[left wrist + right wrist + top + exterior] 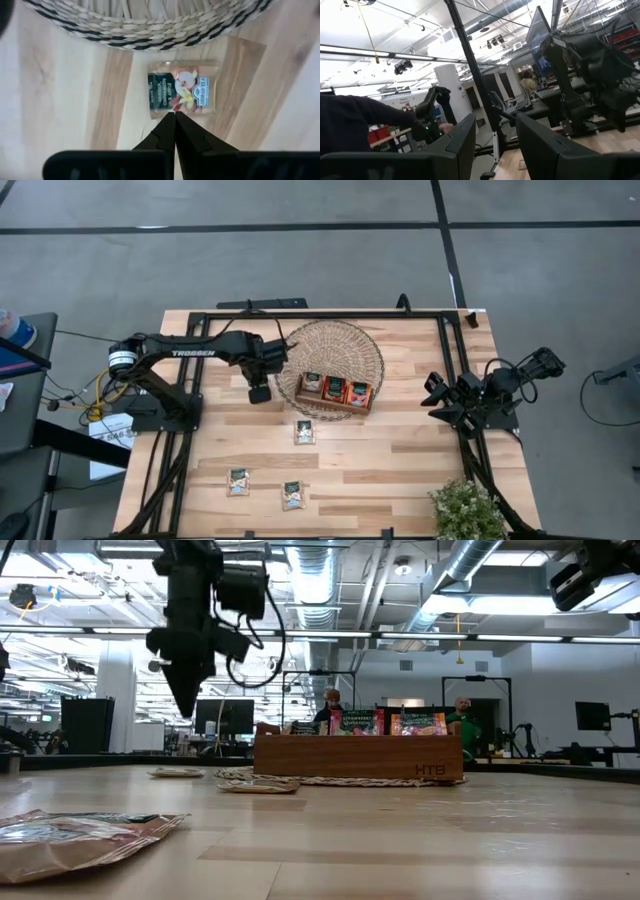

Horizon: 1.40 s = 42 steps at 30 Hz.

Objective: Pick & Place Tea
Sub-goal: Put the brown tea bag into the left section of the wooden organizer

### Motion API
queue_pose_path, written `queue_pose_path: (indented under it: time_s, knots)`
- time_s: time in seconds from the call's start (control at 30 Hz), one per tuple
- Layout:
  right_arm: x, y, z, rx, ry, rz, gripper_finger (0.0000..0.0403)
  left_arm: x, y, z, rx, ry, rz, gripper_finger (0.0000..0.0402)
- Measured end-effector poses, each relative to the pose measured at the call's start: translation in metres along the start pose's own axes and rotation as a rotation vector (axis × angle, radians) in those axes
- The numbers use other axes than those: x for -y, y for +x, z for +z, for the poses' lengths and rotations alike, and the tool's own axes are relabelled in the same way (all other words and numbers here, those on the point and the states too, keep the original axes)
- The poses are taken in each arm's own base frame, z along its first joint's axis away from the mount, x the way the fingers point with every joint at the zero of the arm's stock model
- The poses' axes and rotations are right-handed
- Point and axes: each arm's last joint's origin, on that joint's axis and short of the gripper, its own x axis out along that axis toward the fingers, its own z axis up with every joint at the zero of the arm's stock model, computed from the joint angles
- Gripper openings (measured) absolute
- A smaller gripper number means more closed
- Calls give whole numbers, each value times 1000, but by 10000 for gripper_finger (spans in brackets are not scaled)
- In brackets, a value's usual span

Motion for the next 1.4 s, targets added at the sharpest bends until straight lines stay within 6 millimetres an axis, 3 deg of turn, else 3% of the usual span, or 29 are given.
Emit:
queue_pose_path:
  time_s: [0.23, 0.83, 1.0, 1.23, 1.4]
  knots:
    - [0, 0, 0, 0, -22, 0, 134, 4, -17, 5, 4, 39, 20, 0]
    - [0, 0, 0, 1, -16, 0, 134, 4, 10, 1, 49, -19, -9, 7]
    - [0, 0, 0, 1, -15, 1, 134, 4, 11, 0, 46, -18, -9, 45]
    - [0, 0, 0, 1, 10, 1, 134, 3, 12, 1, 48, 18, -2, 127]
    - [0, 0, 0, 1, 11, 2, 134, -4, 22, 3, 37, 11, -24, 169]
